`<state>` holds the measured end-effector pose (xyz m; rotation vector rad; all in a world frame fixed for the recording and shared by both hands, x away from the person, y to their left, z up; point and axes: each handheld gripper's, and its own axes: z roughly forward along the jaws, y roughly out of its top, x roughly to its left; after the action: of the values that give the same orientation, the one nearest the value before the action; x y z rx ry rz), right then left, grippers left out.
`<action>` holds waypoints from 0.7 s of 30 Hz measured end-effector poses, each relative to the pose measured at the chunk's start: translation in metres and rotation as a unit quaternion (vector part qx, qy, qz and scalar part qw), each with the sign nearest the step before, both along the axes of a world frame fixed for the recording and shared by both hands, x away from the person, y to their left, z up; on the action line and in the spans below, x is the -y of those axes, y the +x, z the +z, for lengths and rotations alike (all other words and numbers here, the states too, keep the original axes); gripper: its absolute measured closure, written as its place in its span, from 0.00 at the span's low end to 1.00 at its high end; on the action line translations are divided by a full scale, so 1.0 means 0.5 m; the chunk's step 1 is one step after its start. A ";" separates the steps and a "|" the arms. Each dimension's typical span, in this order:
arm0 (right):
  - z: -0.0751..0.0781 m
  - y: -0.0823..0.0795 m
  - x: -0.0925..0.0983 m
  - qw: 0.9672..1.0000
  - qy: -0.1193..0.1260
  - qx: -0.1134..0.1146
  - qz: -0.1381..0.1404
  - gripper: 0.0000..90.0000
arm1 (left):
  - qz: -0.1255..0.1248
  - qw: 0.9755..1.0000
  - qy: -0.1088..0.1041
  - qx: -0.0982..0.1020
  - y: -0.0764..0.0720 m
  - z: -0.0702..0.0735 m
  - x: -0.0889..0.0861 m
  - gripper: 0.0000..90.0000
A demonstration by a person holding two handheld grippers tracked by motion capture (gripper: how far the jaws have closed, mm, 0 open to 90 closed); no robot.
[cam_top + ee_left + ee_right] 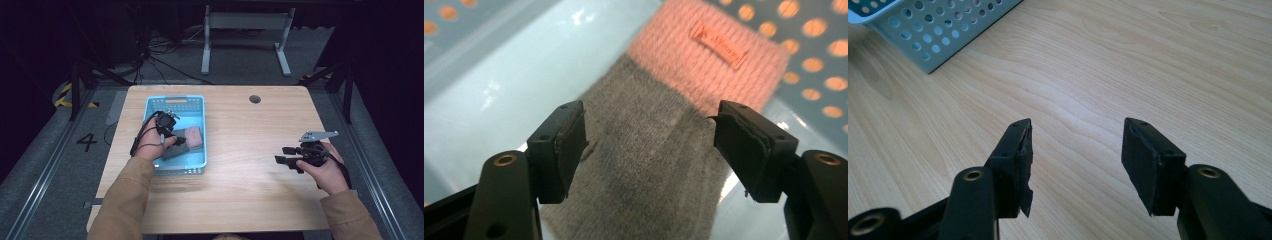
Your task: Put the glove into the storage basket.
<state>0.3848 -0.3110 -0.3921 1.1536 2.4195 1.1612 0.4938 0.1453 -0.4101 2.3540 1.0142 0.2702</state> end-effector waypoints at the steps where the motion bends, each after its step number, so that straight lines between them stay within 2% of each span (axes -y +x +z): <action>1: 0.000 0.000 -0.001 1.000 -0.001 0.000 0.000 0.52 | 0.000 1.000 -0.005 0.002 -0.003 0.006 -0.001 0.34; 5: 0.000 0.001 -0.004 1.000 -0.003 -0.001 0.001 0.52 | -0.001 0.999 -0.033 0.010 -0.021 0.032 -0.005 0.35; 9: 0.002 0.003 -0.004 1.000 -0.002 0.000 0.000 0.52 | -0.014 0.998 -0.049 0.024 -0.051 0.062 -0.002 0.35; 15: 0.000 0.004 -0.006 1.000 -0.006 -0.001 0.000 0.52 | -0.057 0.995 -0.070 0.041 -0.112 0.097 0.007 0.35; 17: -0.001 0.005 -0.006 1.000 -0.006 -0.002 0.001 0.52 | -0.074 0.994 -0.071 0.045 -0.134 0.106 0.015 0.35; 21: -0.004 0.005 -0.006 1.000 -0.007 -0.004 0.001 0.52 | -0.091 0.993 -0.066 0.045 -0.172 0.114 0.031 0.34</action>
<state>0.3872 -0.3081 -0.3944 1.1529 2.4316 1.1402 0.4076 0.1298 -0.3530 2.2731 0.7448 0.2298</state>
